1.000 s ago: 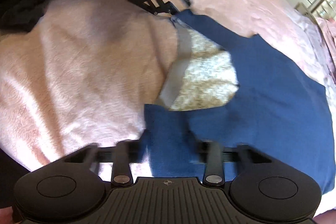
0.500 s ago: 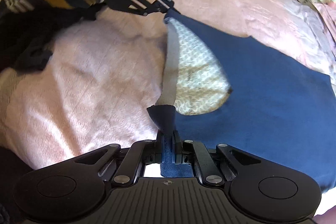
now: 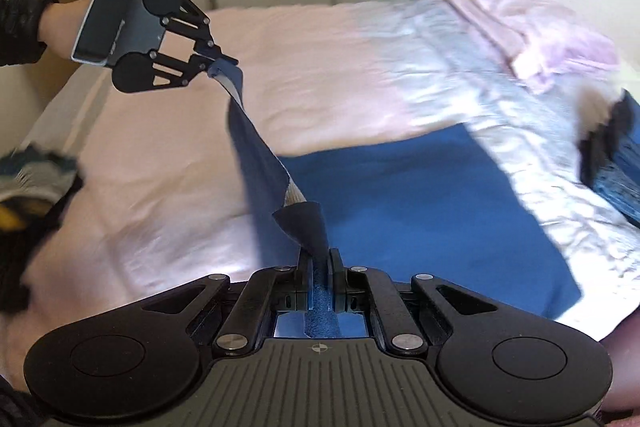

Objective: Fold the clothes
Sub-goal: 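Grasp the sweatshirt edge with the left gripper while the right gripper grasps the grey trim, then fold the held edge over the sweatshirt body with both grippers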

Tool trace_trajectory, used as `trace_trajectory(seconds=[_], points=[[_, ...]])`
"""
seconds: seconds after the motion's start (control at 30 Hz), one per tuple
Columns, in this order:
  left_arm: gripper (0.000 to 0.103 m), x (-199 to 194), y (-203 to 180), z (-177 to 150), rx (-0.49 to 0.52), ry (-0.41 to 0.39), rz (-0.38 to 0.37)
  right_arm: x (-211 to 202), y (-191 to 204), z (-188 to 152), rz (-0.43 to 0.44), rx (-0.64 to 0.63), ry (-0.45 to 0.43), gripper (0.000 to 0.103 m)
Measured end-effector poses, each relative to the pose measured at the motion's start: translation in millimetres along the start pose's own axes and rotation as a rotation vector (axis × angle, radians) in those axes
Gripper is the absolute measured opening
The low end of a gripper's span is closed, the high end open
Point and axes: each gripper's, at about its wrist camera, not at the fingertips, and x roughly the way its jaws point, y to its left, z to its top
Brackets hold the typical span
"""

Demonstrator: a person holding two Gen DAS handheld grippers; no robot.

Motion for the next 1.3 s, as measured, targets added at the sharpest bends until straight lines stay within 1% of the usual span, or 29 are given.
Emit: trace_trajectory(seconds=[0.1,0.2,0.23,0.3,0.4,0.53,0.6,0.67,0.73,0.97,1.07,1.3], points=[[0.002,57,41,51,0.003,0.002,-0.043,9,-75,7,0.013,0.069,-0.009,0.005],[0.002,126,66,99,0.036,0.005,-0.096,23,-152,12,0.029,0.141,0.001,0.005],[0.002,151,73,112,0.044,0.011,-0.119,27,-172,12,0.029,0.159,0.007,0.005],[0.002,195,79,133,0.047,0.024,-0.165,40,-195,4,0.036,0.197,0.023,0.004],[0.002,256,71,150,0.072,0.053,-0.247,59,-231,-8,0.046,0.255,0.046,0.005],[0.002,322,58,163,0.069,0.09,-0.336,85,-279,-24,0.059,0.332,0.077,0.005],[0.002,344,54,167,0.058,0.1,-0.366,98,-302,-32,0.066,0.371,0.092,0.005],[0.002,360,52,167,0.044,0.107,-0.391,111,-326,-40,0.072,0.409,0.108,0.005],[0.002,366,53,165,0.034,0.108,-0.408,122,-347,-47,0.077,0.445,0.119,0.005],[0.002,379,67,162,-0.032,0.116,-0.46,120,-362,-44,0.067,0.51,0.08,0.004],[0.002,387,66,163,-0.036,0.115,-0.466,128,-366,-46,0.057,0.516,0.091,0.004],[0.003,391,70,157,-0.093,0.096,-0.46,135,-376,-44,0.018,0.551,0.063,0.004]])
